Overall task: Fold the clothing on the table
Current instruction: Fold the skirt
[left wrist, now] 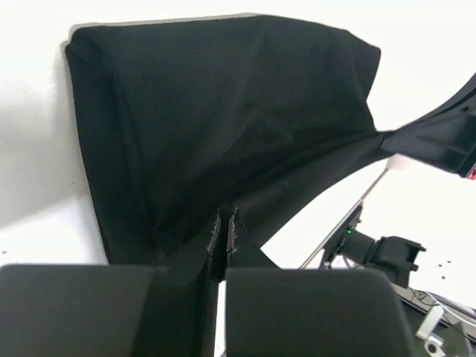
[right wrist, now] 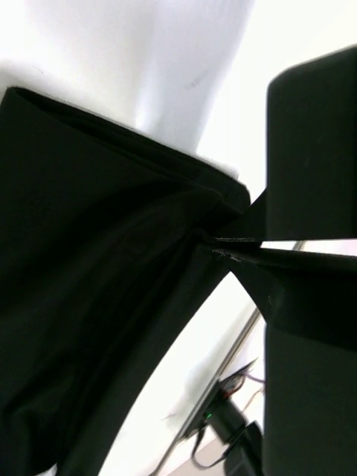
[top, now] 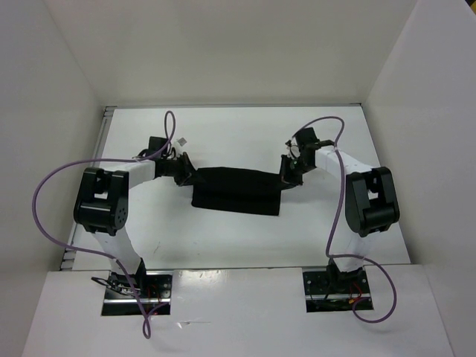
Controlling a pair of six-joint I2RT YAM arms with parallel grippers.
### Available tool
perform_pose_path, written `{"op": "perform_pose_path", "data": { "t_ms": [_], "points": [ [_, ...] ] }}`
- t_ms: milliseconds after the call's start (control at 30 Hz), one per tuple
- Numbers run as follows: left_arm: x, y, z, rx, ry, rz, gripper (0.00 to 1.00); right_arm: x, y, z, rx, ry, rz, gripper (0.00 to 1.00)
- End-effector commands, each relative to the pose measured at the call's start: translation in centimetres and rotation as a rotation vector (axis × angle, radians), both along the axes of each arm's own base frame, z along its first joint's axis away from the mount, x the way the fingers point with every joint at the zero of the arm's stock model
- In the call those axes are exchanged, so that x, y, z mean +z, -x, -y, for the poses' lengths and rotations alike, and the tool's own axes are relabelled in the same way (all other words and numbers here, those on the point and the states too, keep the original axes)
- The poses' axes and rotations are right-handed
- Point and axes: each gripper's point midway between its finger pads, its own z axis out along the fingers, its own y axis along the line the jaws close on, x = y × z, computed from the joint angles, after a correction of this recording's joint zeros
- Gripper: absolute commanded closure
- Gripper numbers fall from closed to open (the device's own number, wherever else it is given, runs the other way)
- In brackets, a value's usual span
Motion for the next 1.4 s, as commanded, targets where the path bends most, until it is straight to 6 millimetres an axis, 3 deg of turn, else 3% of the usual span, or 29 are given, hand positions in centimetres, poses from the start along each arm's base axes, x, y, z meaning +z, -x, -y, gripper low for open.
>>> {"op": "perform_pose_path", "data": {
  "t_ms": [0,100,133,200,267,333,433,467,567,633,667,700,733,767,800,900,1133,1200,1367],
  "points": [
    [0.7,0.2,-0.6,-0.007,-0.039,0.038,1.0,-0.9,3.3,-0.4,0.071,0.034,-0.083,0.91],
    [0.0,1.4,-0.6,-0.025,-0.033,-0.014,0.86,-1.6,5.7,-0.9,0.111,0.029,-0.15,0.77],
    [0.0,1.9,-0.4,-0.034,-0.02,-0.037,0.69,-1.8,6.2,-0.7,0.111,0.033,-0.171,0.7],
    [0.5,2.7,-0.4,-0.046,-0.017,-0.044,0.53,-0.9,7.0,-0.4,0.119,0.037,-0.177,0.67],
    [0.9,4.3,-0.5,-0.058,-0.016,-0.073,0.45,0.5,7.9,-0.2,0.119,0.036,-0.175,0.63],
    [1.6,5.4,-0.5,-0.072,-0.007,-0.085,0.43,2.0,8.0,-0.2,0.119,0.031,-0.153,0.63],
    [4.7,5.5,-0.2,-0.072,0.018,-0.026,0.43,4.6,7.5,-0.1,0.095,0.034,-0.101,0.63],
    [6.4,4.9,-0.1,-0.067,0.024,0.015,0.45,5.5,6.7,-0.4,0.084,0.025,-0.074,0.63],
    [8.4,3.5,-0.2,-0.056,0.012,0.073,0.54,7.1,4.3,-1.2,0.053,-0.003,-0.007,0.66],
    [9.2,1.7,0.0,-0.049,0.02,0.117,0.65,6.5,2.3,-1.8,0.033,-0.015,0.01,0.71],
    [8.4,1.0,0.1,-0.042,0.023,0.097,0.76,6.6,1.2,-2.3,0.038,-0.032,0.029,0.72],
    [8.2,0.4,0.3,-0.05,0.035,0.119,0.81,6.4,-0.1,-2.8,0.023,-0.045,0.054,0.73],
    [8.2,-0.4,0.4,-0.031,0.049,0.112,0.85,5.0,-0.9,-3.0,0.014,-0.041,0.027,0.75],
    [7.1,-0.8,0.7,-0.032,0.065,0.086,0.89,4.9,-1.9,-3.6,0.006,-0.062,0.033,0.77],
    [7.2,-1.8,0.8,-0.027,0.072,0.111,0.91,4.3,-2.4,-4.1,0.007,-0.066,0.031,0.78],
    [4.5,-2.9,1.7,-0.021,0.076,0.069,0.94,2.1,-5.0,-6.3,0.018,-0.1,0.047,0.82],
    [1.2,-3.6,2.1,-0.013,0.045,0.035,1.0,-0.1,-5.9,-11.0,0.102,-0.152,0.016,0.88],
    [-0.4,-3.4,1.7,-0.001,0.006,-0.002,1.0,0.1,-5.5,-12.6,0.133,-0.18,0.01,0.88],
    [-3.9,-2.6,0.7,0.03,-0.065,-0.074,1.0,-1.8,-4.2,-14.3,0.179,-0.185,-0.037,0.88]
  ]
}}
